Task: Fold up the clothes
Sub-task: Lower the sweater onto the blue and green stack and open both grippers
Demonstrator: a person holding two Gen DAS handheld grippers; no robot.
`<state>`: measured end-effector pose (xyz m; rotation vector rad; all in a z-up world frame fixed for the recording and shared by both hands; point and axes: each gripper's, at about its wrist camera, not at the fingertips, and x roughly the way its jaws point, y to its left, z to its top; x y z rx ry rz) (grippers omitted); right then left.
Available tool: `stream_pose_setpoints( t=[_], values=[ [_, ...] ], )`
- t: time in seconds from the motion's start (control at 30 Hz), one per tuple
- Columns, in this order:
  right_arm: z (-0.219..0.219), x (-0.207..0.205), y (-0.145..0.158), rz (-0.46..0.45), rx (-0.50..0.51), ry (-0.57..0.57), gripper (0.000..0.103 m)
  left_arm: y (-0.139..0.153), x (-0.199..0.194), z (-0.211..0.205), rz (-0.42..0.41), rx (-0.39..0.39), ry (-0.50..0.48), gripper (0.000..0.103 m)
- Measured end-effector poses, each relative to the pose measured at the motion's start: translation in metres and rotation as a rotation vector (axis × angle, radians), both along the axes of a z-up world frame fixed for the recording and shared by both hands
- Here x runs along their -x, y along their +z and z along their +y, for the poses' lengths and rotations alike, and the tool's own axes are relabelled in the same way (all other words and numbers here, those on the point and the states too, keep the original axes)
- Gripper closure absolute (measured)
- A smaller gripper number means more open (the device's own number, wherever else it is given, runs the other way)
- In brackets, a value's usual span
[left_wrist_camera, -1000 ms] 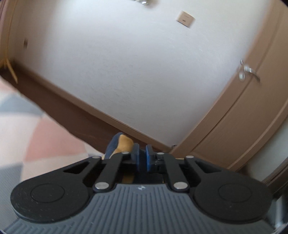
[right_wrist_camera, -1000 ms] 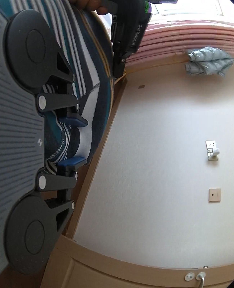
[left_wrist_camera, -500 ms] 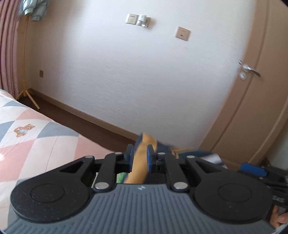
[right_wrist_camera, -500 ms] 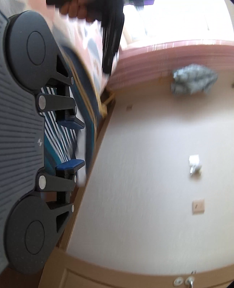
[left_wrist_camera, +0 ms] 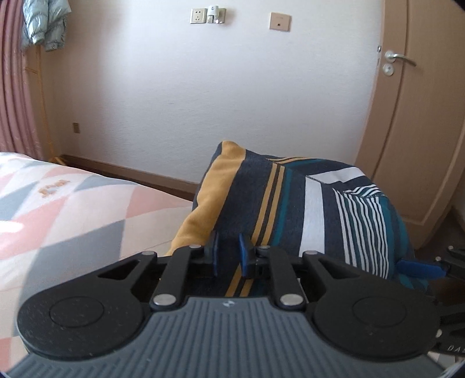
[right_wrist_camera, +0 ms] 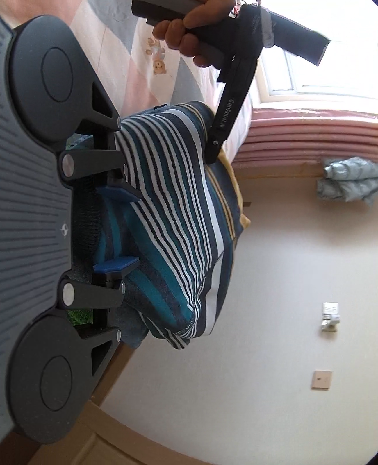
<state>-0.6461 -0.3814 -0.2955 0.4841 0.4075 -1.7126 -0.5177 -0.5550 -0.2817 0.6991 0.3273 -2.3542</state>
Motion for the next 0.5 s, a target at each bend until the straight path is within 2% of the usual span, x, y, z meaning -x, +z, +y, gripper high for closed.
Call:
stream_pose_setpoints(
  t=[0.07, 0.13, 0.2, 0.3, 0.5],
  values=[
    [0.001, 0.001, 0.015, -0.044, -0.010, -0.022, 0.052, 0.014, -0.002, 0.008, -0.034, 0.012, 0.019, 0.085],
    [0.017, 0.001, 0.032, -0.086, 0.039, -0.065, 0.033, 0.026, -0.012, 0.021, -0.052, 0.010, 0.041, 0.071],
    [0.035, -0.005, 0.047, -0.112, 0.075, -0.109, 0.023, 0.038, -0.024, 0.038, -0.066, 0.016, 0.053, 0.071],
    [0.058, -0.018, 0.056, -0.160, 0.060, -0.175, 0.020, 0.052, -0.042, 0.064, -0.102, 0.010, 0.061, 0.064],
    [0.104, -0.054, 0.061, -0.222, 0.001, -0.269, 0.010, 0.071, -0.076, 0.111, -0.165, -0.058, 0.114, 0.053]
  ],
)
